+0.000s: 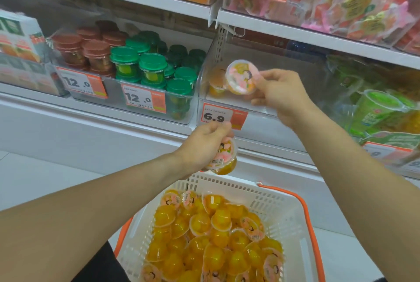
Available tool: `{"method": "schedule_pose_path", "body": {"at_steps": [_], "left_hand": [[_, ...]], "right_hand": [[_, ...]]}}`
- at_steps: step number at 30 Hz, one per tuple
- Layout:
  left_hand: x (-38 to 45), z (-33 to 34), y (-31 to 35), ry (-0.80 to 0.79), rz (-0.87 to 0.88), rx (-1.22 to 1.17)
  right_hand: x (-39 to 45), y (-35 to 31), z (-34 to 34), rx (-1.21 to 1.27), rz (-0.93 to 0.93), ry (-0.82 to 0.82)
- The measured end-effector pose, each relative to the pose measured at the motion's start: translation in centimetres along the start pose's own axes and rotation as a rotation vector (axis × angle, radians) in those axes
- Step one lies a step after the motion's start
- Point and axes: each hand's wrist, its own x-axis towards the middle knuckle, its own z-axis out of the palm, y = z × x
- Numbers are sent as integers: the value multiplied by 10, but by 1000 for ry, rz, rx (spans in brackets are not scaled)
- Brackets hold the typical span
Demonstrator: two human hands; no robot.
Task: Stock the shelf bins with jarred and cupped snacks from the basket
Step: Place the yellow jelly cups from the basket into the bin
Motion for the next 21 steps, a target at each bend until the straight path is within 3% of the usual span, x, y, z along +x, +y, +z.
{"method": "schedule_pose_path", "body": {"at_steps": [3, 9, 18, 21], "left_hand": [[4, 1, 3, 49, -23, -44], [10, -2, 8, 77, -83, -71], [23, -5, 4, 159, -171, -206], [28, -5, 3, 203, -184, -234]], "right_hand": [[41, 0, 14, -212, 91, -19], [62, 14, 41, -533, 392, -314], [75, 31, 56, -231, 523, -380], [76, 33, 56, -261, 512, -387]]}}
